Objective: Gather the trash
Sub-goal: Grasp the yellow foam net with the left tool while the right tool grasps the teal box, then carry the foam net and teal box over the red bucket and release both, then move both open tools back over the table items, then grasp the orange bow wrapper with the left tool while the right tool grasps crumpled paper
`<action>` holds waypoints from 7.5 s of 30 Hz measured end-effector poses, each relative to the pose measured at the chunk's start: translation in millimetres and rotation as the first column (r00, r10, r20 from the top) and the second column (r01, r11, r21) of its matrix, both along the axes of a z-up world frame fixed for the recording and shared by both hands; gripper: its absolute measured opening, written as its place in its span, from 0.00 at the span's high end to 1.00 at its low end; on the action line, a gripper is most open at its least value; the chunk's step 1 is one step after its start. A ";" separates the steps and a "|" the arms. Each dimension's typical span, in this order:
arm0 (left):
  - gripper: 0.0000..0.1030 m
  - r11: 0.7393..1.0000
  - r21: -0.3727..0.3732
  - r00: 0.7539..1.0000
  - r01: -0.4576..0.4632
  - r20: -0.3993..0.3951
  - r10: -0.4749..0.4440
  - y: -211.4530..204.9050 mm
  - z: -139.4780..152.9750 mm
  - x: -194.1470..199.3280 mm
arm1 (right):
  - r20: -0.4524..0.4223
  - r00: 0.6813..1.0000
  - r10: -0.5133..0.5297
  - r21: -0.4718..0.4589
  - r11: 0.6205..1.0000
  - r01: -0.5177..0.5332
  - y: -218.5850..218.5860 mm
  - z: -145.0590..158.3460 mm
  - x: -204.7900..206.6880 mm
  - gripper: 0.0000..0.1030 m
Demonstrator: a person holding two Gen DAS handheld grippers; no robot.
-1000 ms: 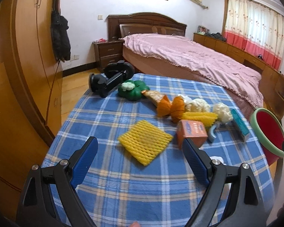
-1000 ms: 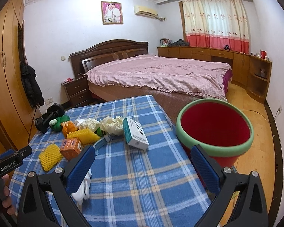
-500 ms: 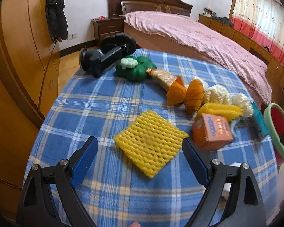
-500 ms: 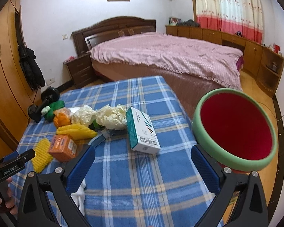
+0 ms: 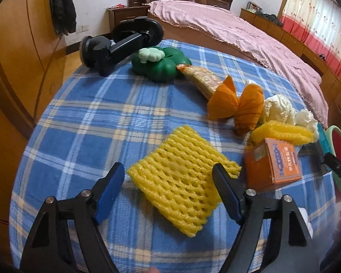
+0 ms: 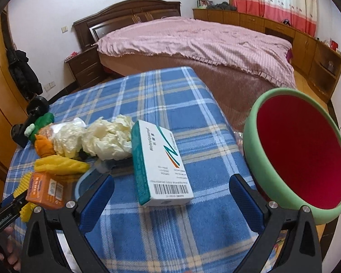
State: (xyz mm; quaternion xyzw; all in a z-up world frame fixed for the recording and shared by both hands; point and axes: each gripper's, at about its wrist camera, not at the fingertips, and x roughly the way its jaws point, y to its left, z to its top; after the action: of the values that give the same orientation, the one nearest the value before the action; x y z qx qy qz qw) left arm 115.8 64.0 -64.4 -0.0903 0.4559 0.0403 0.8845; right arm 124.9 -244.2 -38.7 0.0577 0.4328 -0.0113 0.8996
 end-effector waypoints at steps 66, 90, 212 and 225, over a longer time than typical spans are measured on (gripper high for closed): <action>0.89 0.891 -0.144 0.868 0.430 0.338 -0.365 -140.6 142.3 -11.8 | 0.159 0.971 -0.180 0.149 0.976 0.157 -102.8 62.9 -104.7 0.79; 0.89 0.746 -0.140 0.758 0.651 0.181 -0.627 -358.7 84.6 45.3 | 0.085 0.943 -0.321 0.214 0.931 0.297 -232.0 17.7 -79.5 0.79; 0.64 0.975 -0.194 0.991 0.110 0.095 -0.093 -28.2 30.0 53.9 | 0.017 0.993 0.114 0.161 0.980 -0.116 26.7 19.2 32.2 0.26; 0.64 0.974 -0.185 0.989 0.127 0.104 -0.109 -32.8 35.7 46.3 | -0.011 0.988 0.151 0.196 0.970 -0.146 41.7 0.5 52.3 0.49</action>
State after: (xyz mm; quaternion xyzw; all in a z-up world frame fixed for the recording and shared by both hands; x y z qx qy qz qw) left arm 162.1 31.2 -28.7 -0.1494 0.4205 -0.0605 0.8929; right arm 177.2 -202.5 -38.2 0.1126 0.4467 0.0978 0.8822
